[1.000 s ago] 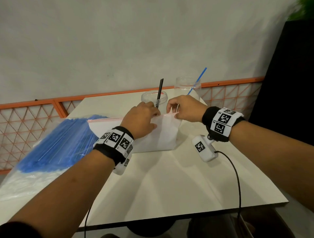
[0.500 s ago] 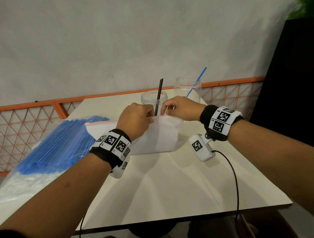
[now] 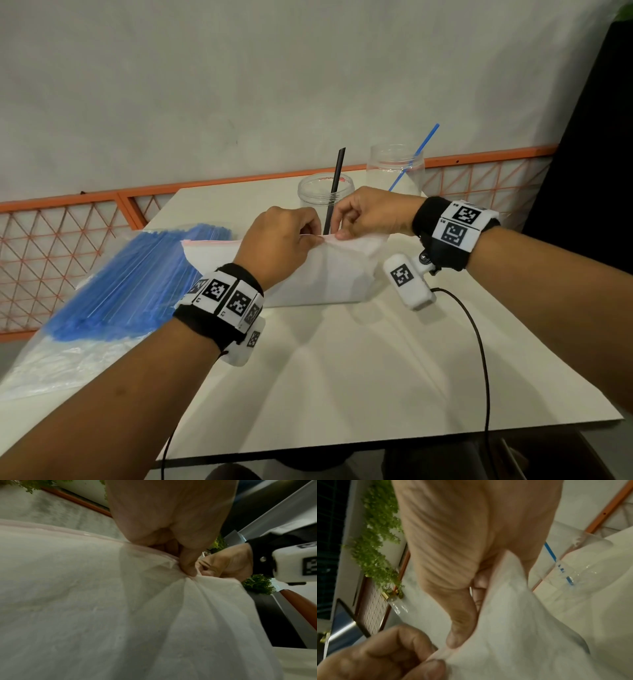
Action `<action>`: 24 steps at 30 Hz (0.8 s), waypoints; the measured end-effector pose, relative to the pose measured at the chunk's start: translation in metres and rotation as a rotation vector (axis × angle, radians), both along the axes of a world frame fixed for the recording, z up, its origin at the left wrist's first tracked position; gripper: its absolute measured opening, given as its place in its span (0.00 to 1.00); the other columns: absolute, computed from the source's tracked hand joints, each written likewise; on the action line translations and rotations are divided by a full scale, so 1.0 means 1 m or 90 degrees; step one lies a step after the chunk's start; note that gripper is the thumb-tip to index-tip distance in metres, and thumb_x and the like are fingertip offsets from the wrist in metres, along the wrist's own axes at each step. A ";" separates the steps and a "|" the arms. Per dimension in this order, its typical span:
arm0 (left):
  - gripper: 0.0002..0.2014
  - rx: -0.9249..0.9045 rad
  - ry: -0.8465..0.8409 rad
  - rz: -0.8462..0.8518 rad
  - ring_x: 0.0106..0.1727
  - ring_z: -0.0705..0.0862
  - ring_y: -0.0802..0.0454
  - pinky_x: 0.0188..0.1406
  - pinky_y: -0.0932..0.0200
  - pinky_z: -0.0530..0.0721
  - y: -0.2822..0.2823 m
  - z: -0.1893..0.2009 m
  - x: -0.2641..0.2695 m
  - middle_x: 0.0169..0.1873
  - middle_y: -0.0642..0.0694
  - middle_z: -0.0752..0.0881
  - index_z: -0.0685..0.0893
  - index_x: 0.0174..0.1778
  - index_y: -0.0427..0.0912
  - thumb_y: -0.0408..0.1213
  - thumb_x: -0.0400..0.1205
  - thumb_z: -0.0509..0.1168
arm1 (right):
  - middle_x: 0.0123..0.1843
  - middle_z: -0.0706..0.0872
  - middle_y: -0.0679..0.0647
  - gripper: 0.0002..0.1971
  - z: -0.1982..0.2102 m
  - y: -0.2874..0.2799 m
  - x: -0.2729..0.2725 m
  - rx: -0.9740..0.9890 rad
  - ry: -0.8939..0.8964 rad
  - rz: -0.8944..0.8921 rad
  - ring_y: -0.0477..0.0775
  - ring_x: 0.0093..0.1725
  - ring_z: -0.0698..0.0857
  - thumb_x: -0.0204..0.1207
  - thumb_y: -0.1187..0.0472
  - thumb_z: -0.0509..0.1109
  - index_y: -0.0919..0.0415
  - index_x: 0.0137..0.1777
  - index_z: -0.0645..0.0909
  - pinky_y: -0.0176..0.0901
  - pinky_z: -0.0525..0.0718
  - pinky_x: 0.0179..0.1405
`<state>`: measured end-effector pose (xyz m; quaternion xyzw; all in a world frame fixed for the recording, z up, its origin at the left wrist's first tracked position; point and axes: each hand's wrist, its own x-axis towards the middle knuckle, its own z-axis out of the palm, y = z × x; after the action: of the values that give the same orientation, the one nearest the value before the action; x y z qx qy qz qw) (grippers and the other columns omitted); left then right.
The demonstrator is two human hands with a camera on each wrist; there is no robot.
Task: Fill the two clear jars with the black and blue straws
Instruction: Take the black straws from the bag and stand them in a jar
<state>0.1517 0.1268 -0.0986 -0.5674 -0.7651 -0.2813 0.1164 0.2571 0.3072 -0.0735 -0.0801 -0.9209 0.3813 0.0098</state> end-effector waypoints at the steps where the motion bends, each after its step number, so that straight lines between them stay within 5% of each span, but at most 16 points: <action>1: 0.04 -0.018 -0.017 -0.004 0.37 0.85 0.48 0.42 0.51 0.84 -0.001 0.001 0.000 0.33 0.49 0.88 0.86 0.40 0.45 0.38 0.78 0.75 | 0.32 0.83 0.51 0.05 0.000 0.000 0.000 -0.019 0.015 -0.001 0.43 0.30 0.78 0.74 0.68 0.76 0.63 0.48 0.85 0.30 0.76 0.33; 7: 0.13 -0.227 -0.007 0.007 0.44 0.83 0.46 0.44 0.51 0.79 0.002 0.004 0.000 0.41 0.49 0.86 0.87 0.49 0.43 0.47 0.87 0.61 | 0.45 0.87 0.61 0.07 0.001 -0.006 -0.002 0.081 0.040 0.029 0.44 0.39 0.77 0.77 0.68 0.71 0.59 0.48 0.89 0.36 0.75 0.45; 10: 0.11 -0.192 0.029 -0.020 0.48 0.78 0.51 0.47 0.53 0.75 0.005 0.006 0.002 0.56 0.51 0.82 0.88 0.49 0.42 0.44 0.86 0.64 | 0.41 0.87 0.52 0.10 0.003 -0.011 -0.001 0.138 -0.048 0.059 0.39 0.35 0.78 0.77 0.66 0.68 0.52 0.44 0.89 0.35 0.75 0.43; 13: 0.08 -0.169 0.078 -0.007 0.41 0.76 0.51 0.38 0.57 0.67 0.005 0.008 0.005 0.40 0.52 0.78 0.88 0.41 0.47 0.43 0.83 0.68 | 0.41 0.85 0.47 0.14 0.008 -0.012 0.000 0.175 -0.075 0.083 0.34 0.30 0.78 0.76 0.66 0.69 0.44 0.39 0.86 0.26 0.76 0.35; 16: 0.18 -0.211 0.027 -0.027 0.30 0.75 0.52 0.32 0.56 0.67 0.002 0.009 0.002 0.25 0.54 0.77 0.75 0.26 0.55 0.42 0.83 0.68 | 0.47 0.86 0.49 0.09 0.012 -0.012 0.003 0.158 -0.124 0.117 0.35 0.33 0.79 0.78 0.63 0.69 0.47 0.45 0.88 0.32 0.79 0.34; 20: 0.20 -0.285 0.031 -0.015 0.32 0.76 0.49 0.30 0.55 0.67 0.002 0.009 0.002 0.25 0.52 0.77 0.71 0.26 0.50 0.44 0.86 0.63 | 0.40 0.83 0.38 0.07 0.014 -0.014 0.005 0.185 -0.133 0.119 0.32 0.31 0.78 0.77 0.65 0.69 0.58 0.52 0.86 0.32 0.79 0.36; 24: 0.19 -0.340 0.018 -0.003 0.39 0.81 0.45 0.38 0.51 0.76 0.003 0.007 0.005 0.30 0.48 0.81 0.84 0.36 0.44 0.47 0.89 0.56 | 0.43 0.82 0.48 0.10 0.013 -0.019 0.008 0.284 -0.195 0.128 0.44 0.43 0.79 0.79 0.69 0.62 0.64 0.51 0.86 0.41 0.79 0.45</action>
<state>0.1563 0.1294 -0.0913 -0.5834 -0.8094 -0.0616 -0.0274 0.2653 0.2883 -0.0605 -0.0411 -0.9762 0.1515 -0.1500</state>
